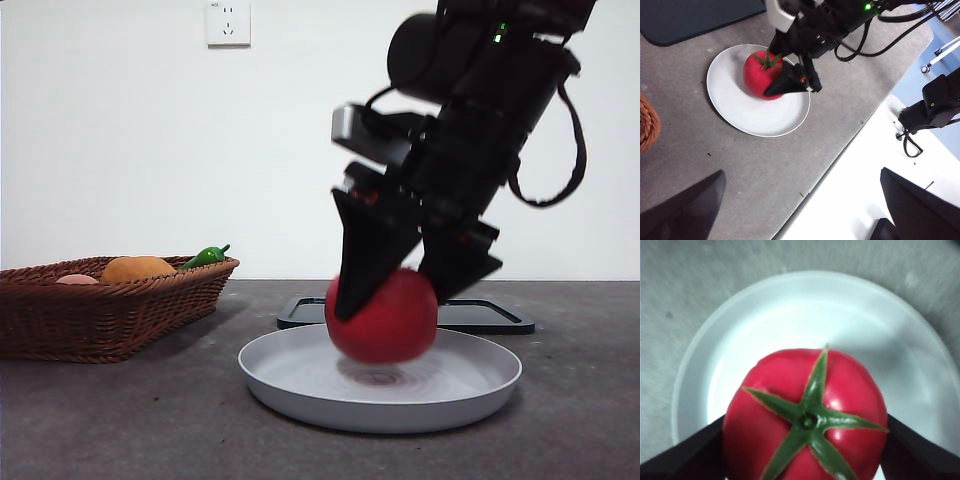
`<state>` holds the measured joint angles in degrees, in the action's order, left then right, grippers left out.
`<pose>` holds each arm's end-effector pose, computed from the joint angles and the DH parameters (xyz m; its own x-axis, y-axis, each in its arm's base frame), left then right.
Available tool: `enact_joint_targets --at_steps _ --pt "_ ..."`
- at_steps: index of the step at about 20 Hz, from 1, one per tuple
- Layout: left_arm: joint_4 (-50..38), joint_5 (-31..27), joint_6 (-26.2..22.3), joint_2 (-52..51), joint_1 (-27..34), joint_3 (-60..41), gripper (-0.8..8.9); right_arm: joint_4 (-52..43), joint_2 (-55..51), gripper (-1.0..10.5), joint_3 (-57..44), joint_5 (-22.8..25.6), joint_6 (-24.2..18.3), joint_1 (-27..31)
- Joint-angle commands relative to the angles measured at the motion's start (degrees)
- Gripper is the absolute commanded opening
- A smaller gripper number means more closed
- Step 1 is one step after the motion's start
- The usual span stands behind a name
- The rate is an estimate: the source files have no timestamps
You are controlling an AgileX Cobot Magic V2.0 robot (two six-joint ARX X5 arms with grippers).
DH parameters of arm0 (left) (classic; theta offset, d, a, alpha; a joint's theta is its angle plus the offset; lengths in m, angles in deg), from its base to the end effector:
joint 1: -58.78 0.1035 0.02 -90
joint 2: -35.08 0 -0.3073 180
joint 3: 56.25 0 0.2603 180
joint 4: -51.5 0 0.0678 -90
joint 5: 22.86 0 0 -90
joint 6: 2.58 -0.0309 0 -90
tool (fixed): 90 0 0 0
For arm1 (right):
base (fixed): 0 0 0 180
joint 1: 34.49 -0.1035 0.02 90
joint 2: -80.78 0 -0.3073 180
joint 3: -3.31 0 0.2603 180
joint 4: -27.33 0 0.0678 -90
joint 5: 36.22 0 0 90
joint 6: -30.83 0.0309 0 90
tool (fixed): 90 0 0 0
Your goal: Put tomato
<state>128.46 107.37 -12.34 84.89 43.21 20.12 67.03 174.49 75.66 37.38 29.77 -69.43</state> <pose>0.1033 -0.0495 0.3842 0.2954 -0.7528 -0.5883 0.7186 0.5808 -0.3824 0.2651 0.1958 0.2301 0.2188 0.4973 -0.8395 -0.6746 0.6988 0.2381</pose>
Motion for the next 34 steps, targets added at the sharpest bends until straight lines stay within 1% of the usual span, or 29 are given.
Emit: enact_joint_targets --at_steps 1,2,5,7,10,13,17,21,25,34 --pt "-0.44 0.15 -0.66 0.33 -0.24 1.01 4.96 -0.59 -2.25 2.1 3.45 0.26 0.61 -0.04" --pt "-0.44 0.17 -0.68 0.33 -0.24 1.01 4.96 -0.59 -2.75 2.1 4.72 0.96 0.63 0.31" --pt "-0.44 0.17 -0.68 0.33 -0.24 1.01 4.96 -0.76 -2.73 2.1 9.64 6.19 0.59 1.95" --pt "-0.46 0.17 -0.66 0.33 -0.24 1.01 4.96 -2.38 -2.29 2.1 11.89 7.78 0.37 3.3" --pt "-0.46 0.17 -0.66 0.33 -0.24 1.01 4.96 -4.37 0.15 2.1 15.02 7.69 0.39 6.12" --pt "-0.46 0.17 -0.66 0.33 -0.24 1.01 4.96 -5.44 7.37 2.1 20.2 7.67 0.07 8.98" --pt "-0.42 0.17 -0.61 0.33 -0.24 1.01 4.96 -6.62 17.64 2.1 27.06 7.67 -0.68 11.34" --pt "-0.39 0.17 -0.61 0.33 -0.24 1.01 4.96 -6.95 23.96 2.1 31.28 7.65 -1.7 13.14" --pt "-0.46 0.15 -0.63 0.33 -0.24 1.01 4.96 -7.93 26.67 2.1 31.78 7.5 -2.47 14.51" --pt "-0.44 0.15 -0.61 0.33 -0.24 1.01 4.96 -6.93 27.23 2.1 31.78 7.43 -2.8 14.45"
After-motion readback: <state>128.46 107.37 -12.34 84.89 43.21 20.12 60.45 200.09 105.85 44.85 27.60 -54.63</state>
